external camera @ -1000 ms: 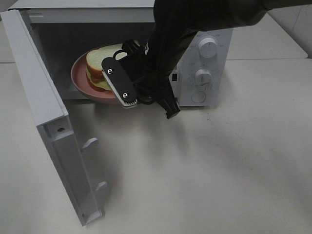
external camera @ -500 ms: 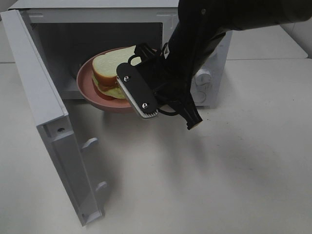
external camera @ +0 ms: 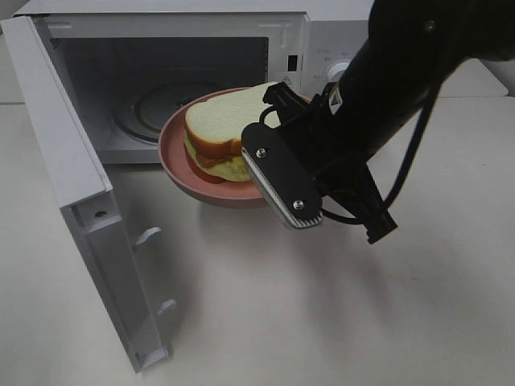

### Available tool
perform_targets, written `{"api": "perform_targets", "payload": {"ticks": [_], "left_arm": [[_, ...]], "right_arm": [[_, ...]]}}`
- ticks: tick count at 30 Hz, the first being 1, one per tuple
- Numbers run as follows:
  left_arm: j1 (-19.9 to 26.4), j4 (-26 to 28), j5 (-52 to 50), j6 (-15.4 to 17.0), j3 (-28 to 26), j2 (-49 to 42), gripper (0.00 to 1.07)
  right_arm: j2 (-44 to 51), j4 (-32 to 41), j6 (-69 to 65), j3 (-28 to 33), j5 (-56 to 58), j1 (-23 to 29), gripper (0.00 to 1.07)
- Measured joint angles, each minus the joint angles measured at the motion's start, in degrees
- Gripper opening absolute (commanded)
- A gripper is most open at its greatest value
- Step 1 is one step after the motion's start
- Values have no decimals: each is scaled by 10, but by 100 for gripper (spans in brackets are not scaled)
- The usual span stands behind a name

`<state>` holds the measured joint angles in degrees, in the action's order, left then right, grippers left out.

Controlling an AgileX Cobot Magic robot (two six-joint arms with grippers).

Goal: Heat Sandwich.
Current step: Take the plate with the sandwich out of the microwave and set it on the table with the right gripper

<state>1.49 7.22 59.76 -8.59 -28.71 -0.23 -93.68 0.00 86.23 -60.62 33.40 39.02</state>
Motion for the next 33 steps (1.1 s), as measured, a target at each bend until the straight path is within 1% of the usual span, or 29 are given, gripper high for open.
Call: {"api": "perform_targets", "payload": {"ticks": [3,5,7,11,20,24,33], "left_arm": [[0,0,0,0,0,0,101],[0,0,0,0,0,0,101],[0,0,0,0,0,0,101],[0,0,0,0,0,0,101],[0,0,0,0,0,0,101],[0,0,0,0,0,0,101],[0,0,0,0,0,0,101]], "right_arm": [[15,0,-7,15,-1,0,0],[37,0,-13,40,-1,0,0],[44,0,-14,45,-1,0,0],[91,0,-25,89,-1,0,0],[148,-13,-47,133,-1,0,0],[199,-19,-69,171,1,0,0],[268,-30,-90,215,26,0,0]]}}
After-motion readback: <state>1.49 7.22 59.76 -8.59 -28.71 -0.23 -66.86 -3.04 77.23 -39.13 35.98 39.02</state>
